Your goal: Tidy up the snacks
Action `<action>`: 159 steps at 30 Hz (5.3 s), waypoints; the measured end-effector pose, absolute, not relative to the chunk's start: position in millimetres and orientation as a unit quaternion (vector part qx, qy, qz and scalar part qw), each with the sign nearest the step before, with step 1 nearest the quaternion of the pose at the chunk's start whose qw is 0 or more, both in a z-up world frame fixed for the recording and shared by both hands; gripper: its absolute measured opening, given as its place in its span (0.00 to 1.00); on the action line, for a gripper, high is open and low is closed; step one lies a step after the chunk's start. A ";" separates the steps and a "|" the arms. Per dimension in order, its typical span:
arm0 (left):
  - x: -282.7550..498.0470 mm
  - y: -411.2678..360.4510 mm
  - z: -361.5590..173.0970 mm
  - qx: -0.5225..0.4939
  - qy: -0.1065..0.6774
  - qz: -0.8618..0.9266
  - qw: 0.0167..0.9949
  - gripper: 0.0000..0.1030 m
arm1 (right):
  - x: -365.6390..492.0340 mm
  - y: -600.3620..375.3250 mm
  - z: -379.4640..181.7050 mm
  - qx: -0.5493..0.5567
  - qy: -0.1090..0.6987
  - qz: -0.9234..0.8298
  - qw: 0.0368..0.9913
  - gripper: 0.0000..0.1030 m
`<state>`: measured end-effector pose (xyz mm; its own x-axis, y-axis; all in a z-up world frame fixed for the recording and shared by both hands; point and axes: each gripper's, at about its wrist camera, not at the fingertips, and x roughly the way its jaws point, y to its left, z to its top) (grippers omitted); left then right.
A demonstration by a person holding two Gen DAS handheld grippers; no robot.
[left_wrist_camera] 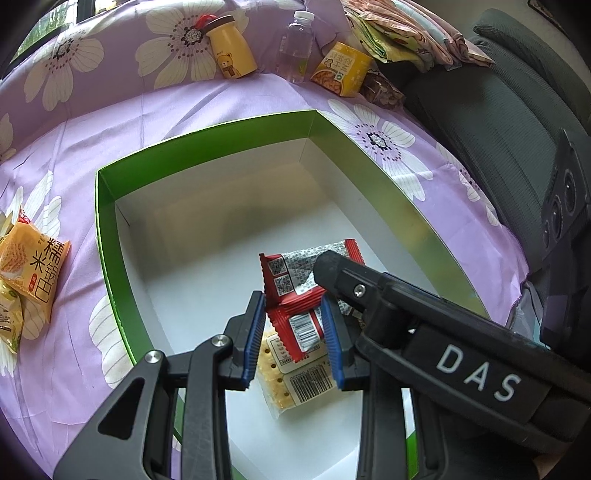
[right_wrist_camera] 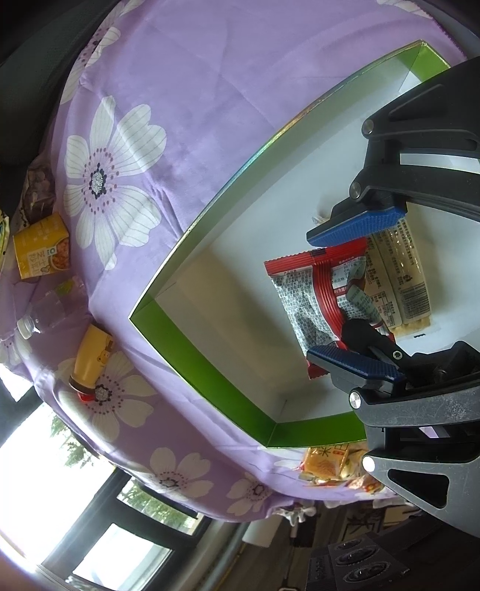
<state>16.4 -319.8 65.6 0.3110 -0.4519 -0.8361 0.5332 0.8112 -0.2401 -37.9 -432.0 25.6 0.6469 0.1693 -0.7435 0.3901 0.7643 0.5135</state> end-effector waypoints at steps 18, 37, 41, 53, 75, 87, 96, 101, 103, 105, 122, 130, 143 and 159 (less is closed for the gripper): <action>19.9 -322.0 61.5 0.044 0.514 -0.296 0.804 0.29 | -32.0 -431.4 20.6 0.337 0.425 -0.071 0.837 0.57; 22.5 -325.9 58.5 0.050 0.523 -0.287 0.801 0.30 | -29.9 -431.5 15.0 0.341 0.436 -0.080 0.829 0.57; 20.7 -322.2 61.1 0.044 0.519 -0.295 0.801 0.30 | -33.7 -431.0 18.8 0.333 0.430 -0.094 0.833 0.57; 8.6 -286.4 94.6 0.015 0.491 -0.305 0.815 0.36 | -42.8 -418.3 45.9 0.303 0.390 -0.095 0.864 0.57; -9.9 -179.2 141.1 -0.043 0.420 -0.275 0.864 0.82 | -62.3 -377.5 89.0 0.245 0.332 -0.096 0.906 0.77; -18.8 -93.3 145.9 -0.072 0.401 -0.225 0.885 0.92 | -62.4 -350.9 97.6 0.216 0.327 -0.089 0.916 0.86; -16.2 -11.0 119.0 -0.111 0.409 -0.151 0.893 0.93 | -57.1 -315.9 100.9 0.195 0.323 -0.050 0.925 0.86; -6.8 27.4 106.3 -0.133 0.403 -0.098 0.900 0.93 | -57.7 -293.4 103.7 0.185 0.301 -0.027 0.935 0.86; -1.9 41.3 103.6 -0.148 0.407 -0.086 0.897 0.93 | -57.7 -281.8 106.1 0.177 0.292 -0.021 0.940 0.86; 1.1 54.7 102.1 -0.160 0.407 -0.078 0.896 0.93 | -57.8 -270.8 109.2 0.173 0.284 -0.012 0.943 0.86; 10.2 120.2 105.3 -0.235 0.412 -0.033 0.880 0.94 | 76.9 -135.1 129.3 0.155 0.396 0.133 0.895 0.86; 11.6 145.1 102.7 -0.276 0.411 -0.031 0.868 0.94 | 183.6 -13.3 87.7 -0.177 0.508 0.162 0.827 0.86; 18.7 148.7 98.5 -0.291 0.421 -0.052 0.857 0.95 | 191.3 38.1 24.7 -0.442 0.506 0.275 0.688 0.86; 20.7 146.7 90.4 -0.288 0.436 -0.046 0.851 0.95 | 164.2 27.9 2.5 -0.421 0.513 0.241 0.709 0.72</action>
<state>20.7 146.7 90.4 0.6147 -0.3304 -0.7162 -0.1721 0.8300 -0.5306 164.2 27.9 2.5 0.3586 -0.0902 -0.9291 -0.7726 0.5300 -0.3497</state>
